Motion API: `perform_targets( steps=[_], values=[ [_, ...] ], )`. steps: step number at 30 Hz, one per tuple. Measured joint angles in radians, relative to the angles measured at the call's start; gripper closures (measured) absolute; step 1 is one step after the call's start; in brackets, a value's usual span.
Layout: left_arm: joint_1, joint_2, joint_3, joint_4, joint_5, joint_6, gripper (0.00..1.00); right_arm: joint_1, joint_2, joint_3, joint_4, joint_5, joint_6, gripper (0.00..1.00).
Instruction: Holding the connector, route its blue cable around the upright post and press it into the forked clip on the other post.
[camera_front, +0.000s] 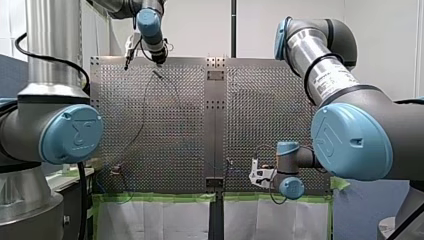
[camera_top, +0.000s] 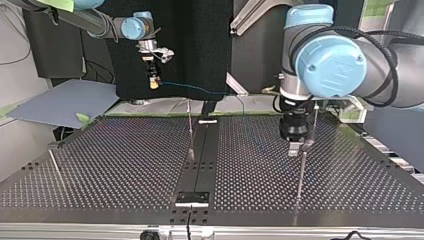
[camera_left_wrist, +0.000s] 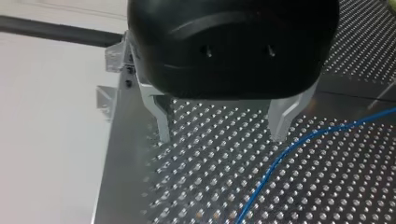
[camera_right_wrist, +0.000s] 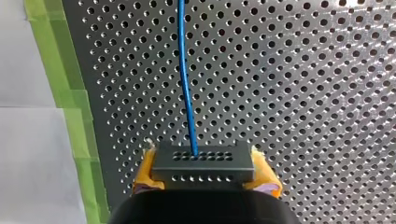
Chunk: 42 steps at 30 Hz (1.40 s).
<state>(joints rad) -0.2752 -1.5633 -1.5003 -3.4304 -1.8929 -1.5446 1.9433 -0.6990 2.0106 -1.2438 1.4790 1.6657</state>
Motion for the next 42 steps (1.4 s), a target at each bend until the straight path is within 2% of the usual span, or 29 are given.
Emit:
perform_targets(
  steps=[6,15,21,37,42],
  values=[
    [-0.05,-0.05,0.0,0.051,-0.05,0.012,0.0,0.0,0.0,0.0,-0.002,-0.001,0.0,1.0],
    [-0.113,-0.129,0.001,0.129,-0.126,-0.002,0.0,-0.001,0.0,0.0,0.001,-0.002,0.0,1.0],
    [-0.111,-0.179,0.001,0.185,-0.148,0.0,0.0,-0.001,0.0,0.0,0.005,-0.003,-0.002,1.0],
    [-0.077,-0.205,0.004,0.315,-0.155,0.054,0.0,-0.001,0.0,0.0,0.01,-0.003,-0.003,1.0],
    [-0.073,-0.232,0.011,0.337,-0.175,0.071,0.0,-0.001,0.0,0.0,0.01,-0.003,-0.004,1.0]
  ],
)
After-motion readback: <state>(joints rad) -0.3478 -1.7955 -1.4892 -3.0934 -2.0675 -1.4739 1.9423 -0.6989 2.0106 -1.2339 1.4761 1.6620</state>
